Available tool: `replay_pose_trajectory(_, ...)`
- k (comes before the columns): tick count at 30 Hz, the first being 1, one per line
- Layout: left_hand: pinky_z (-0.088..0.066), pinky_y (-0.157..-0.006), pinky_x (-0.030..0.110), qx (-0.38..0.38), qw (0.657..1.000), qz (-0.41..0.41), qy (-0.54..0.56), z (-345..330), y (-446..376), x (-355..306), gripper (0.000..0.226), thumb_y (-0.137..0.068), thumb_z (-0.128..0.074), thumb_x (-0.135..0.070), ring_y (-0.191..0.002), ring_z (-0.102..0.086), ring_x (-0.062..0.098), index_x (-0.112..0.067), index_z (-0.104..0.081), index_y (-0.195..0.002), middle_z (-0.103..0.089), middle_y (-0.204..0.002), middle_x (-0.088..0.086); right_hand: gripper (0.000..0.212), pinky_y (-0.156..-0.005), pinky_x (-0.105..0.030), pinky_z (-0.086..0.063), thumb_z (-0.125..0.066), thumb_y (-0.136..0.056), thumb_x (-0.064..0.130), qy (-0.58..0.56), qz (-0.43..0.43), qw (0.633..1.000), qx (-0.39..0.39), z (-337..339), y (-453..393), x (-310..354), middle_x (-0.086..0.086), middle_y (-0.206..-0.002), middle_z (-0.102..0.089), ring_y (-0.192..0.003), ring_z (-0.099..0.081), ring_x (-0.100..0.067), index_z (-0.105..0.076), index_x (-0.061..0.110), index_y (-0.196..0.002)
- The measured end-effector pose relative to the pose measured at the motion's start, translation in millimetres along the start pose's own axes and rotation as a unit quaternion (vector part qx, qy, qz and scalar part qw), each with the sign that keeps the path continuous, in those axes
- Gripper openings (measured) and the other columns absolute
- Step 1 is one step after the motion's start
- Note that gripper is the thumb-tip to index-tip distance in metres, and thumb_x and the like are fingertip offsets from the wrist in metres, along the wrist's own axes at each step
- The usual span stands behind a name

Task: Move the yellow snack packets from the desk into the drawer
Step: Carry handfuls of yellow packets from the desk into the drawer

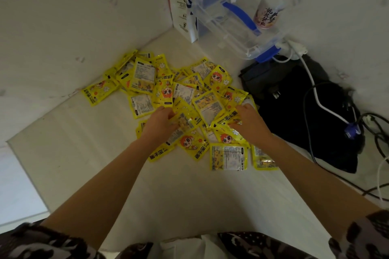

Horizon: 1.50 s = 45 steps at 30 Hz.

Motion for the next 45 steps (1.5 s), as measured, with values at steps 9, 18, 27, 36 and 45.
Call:
replay_pose_trajectory(9,-0.04,-0.069,0.03,-0.063,0.983,0.126,0.116,14.4,52.2,56.2,0.025,-0.079,-0.073,-0.016,-0.081,-0.052,0.022,-0.009,-0.059,-0.097,-0.056,-0.091,0.003,0.054,-0.094,-0.036,-0.047,-0.075,-0.078,0.026,-0.077,-0.037,0.988,0.13,-31.1,36.9,-15.1,-0.007,-0.124,-0.06,-0.116,-0.055,-0.024,-0.056,0.013,-0.127)
replay_pose_trajectory(18,-0.047,-0.058,0.029,-0.116,0.958,0.21,0.157,3.6,79.6,97.3,0.018,-0.083,-0.068,-0.016,-0.084,-0.06,0.028,-0.01,-0.059,-0.097,-0.059,-0.097,0.006,0.057,-0.098,-0.038,-0.045,-0.07,-0.084,0.025,0.014,0.006,0.989,0.144,-65.5,56.7,-6.0,-0.006,-0.139,-0.045,-0.124,-0.047,-0.025,-0.048,0.017,-0.136)
replay_pose_trajectory(27,-0.041,-0.084,0.032,-0.176,0.956,0.2,0.122,17.5,69.1,86.8,0.032,-0.083,-0.067,-0.015,-0.108,-0.054,0.028,-0.003,-0.058,-0.111,-0.049,-0.127,0.01,0.056,-0.096,-0.037,-0.044,-0.062,-0.087,0.032,0.13,0.02,0.984,0.118,-70.6,60.5,-0.8,-0.006,-0.14,-0.039,-0.125,-0.037,-0.029,-0.041,0.016,-0.137)
replay_pose_trajectory(36,-0.041,-0.1,0.043,0.021,0.988,-0.012,-0.154,-2.2,5.3,51.0,0.036,-0.088,-0.062,-0.021,-0.128,-0.042,0.032,-0.007,-0.053,-0.119,-0.043,-0.144,0.009,0.058,-0.096,-0.044,-0.044,-0.061,-0.088,0.036,0.174,0.007,0.977,0.119,-72.1,66.7,0.3,-0.009,-0.14,-0.035,-0.124,-0.038,-0.032,-0.037,0.019,-0.138)
replay_pose_trajectory(45,-0.031,-0.099,0.045,0.053,0.958,-0.004,-0.283,5.8,-1.4,37.5,0.035,-0.084,-0.064,-0.035,-0.12,-0.034,0.033,-0.019,-0.059,-0.114,-0.05,-0.12,0.005,0.056,-0.102,-0.047,-0.032,-0.059,-0.089,0.038,0.165,-0.033,0.976,0.138,-76.6,65.1,-7.4,-0.01,-0.137,-0.042,-0.128,-0.032,-0.034,-0.037,0.019,-0.137)
Point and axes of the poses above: each hand's wrist, its own y-axis away from the middle knuckle, its own z-axis out of the back of the hand, x = y × z, the point moved 9 cm from there along -y, towards the middle knuckle
